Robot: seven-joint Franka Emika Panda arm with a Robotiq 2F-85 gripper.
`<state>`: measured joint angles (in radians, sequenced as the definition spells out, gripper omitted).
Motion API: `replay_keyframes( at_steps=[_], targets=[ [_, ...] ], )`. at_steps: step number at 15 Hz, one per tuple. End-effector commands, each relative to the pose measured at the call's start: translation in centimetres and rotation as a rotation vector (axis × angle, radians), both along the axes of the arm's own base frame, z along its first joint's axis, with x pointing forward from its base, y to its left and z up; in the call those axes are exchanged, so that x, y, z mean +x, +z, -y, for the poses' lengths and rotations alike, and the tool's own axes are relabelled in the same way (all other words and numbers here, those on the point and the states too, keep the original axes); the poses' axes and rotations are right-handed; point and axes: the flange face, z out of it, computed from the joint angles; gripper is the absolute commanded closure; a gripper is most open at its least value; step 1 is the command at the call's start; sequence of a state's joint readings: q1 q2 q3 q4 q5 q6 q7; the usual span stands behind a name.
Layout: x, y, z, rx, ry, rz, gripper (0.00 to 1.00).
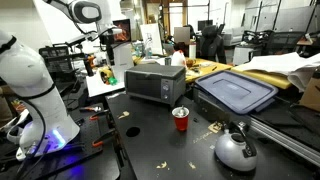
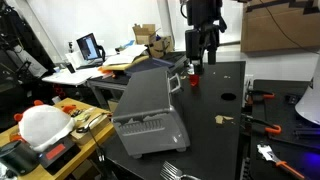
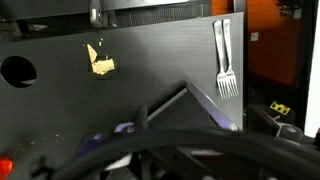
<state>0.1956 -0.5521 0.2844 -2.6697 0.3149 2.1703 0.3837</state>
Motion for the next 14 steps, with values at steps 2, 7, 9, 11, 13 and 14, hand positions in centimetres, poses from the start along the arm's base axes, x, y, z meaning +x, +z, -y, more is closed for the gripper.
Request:
replay_keyframes(
  at_steps=[2, 7, 9, 11, 13, 14],
  targets=[
    [0.01, 0.05, 0.01, 0.0, 0.0, -0.001, 0.0],
    [0.01, 0.05, 0.01, 0.0, 0.0, -0.001, 0.0],
    [0.01, 0.05, 0.01, 0.0, 0.0, -0.001, 0.0],
    [0.01, 0.05, 0.01, 0.0, 0.0, -0.001, 0.0],
    [0.01, 0.05, 0.01, 0.0, 0.0, -0.001, 0.0],
    [0.36, -0.11, 0.04, 0.002, -0.008, 0.005, 0.0]
  ],
)
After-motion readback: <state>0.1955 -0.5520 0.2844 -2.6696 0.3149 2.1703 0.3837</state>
